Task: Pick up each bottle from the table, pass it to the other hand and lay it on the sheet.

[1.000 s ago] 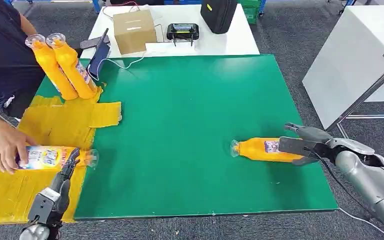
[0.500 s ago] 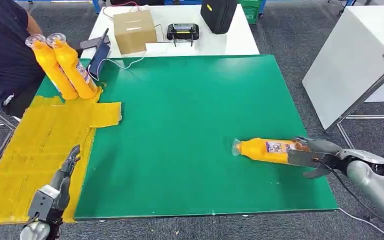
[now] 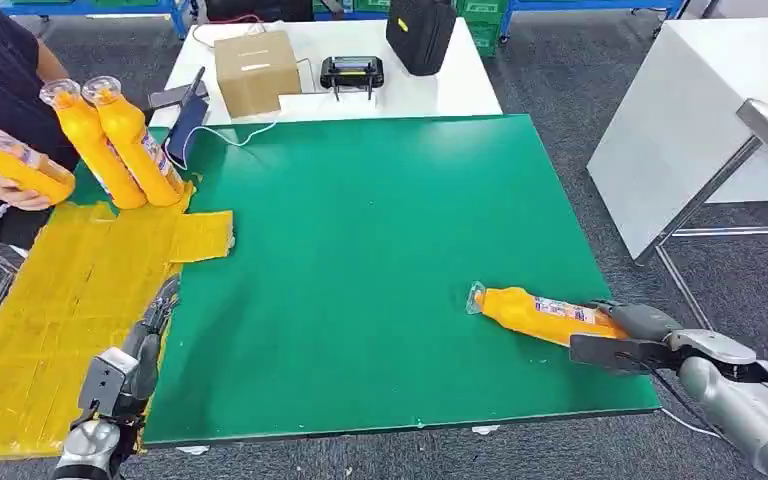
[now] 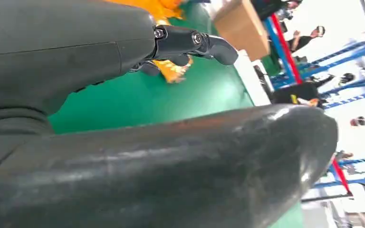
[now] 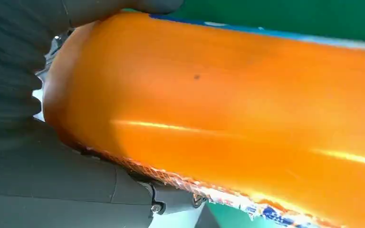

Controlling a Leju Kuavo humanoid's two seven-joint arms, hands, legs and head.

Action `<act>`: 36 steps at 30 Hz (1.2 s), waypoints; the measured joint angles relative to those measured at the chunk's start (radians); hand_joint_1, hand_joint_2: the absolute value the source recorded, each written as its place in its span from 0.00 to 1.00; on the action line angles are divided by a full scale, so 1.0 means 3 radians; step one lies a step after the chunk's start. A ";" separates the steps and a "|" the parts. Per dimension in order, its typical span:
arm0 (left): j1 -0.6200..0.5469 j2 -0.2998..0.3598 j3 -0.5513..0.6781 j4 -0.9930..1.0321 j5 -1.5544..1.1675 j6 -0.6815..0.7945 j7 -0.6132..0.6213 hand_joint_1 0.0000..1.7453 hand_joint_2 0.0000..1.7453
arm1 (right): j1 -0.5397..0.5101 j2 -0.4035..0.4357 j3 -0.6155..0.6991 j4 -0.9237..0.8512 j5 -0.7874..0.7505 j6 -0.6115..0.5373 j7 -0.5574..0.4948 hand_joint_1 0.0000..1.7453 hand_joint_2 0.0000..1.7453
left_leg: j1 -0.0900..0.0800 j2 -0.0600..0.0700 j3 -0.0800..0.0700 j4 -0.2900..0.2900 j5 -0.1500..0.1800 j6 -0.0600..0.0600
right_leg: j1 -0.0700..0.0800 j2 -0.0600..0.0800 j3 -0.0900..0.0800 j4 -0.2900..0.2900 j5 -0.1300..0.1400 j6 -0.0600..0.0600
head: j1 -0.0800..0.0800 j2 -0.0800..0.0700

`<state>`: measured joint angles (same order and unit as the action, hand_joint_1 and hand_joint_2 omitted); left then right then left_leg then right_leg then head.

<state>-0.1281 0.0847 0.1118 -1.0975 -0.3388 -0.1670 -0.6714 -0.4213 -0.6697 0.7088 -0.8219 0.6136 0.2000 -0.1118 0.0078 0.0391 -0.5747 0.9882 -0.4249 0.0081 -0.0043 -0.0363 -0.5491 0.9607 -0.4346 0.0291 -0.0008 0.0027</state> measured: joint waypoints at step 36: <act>0.0384 -0.0527 -0.0177 -0.0969 0.0770 -0.0520 0.0608 0.00 1.00 | 0.0434 0.2592 -0.1185 -0.0640 -0.1323 -0.0583 -0.0487 1.00 1.00 | 0.0043 0.0063 -0.0102 0.0007 0.0063 -0.0028 | 0.0041 -0.0085 -0.0072 -0.0019 0.0111 0.0007 | 0.0001 0.0000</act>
<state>-0.0130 -0.0733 0.0588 -1.3881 -0.1077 -0.3231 -0.4891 -0.2912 0.1079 0.3532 -1.0139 0.2167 0.0252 -0.2579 0.0208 0.0582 -0.6052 0.9903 -0.4060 -0.0004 0.0080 -0.0619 -0.5706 0.9549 -0.4013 0.0313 -0.0004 0.0027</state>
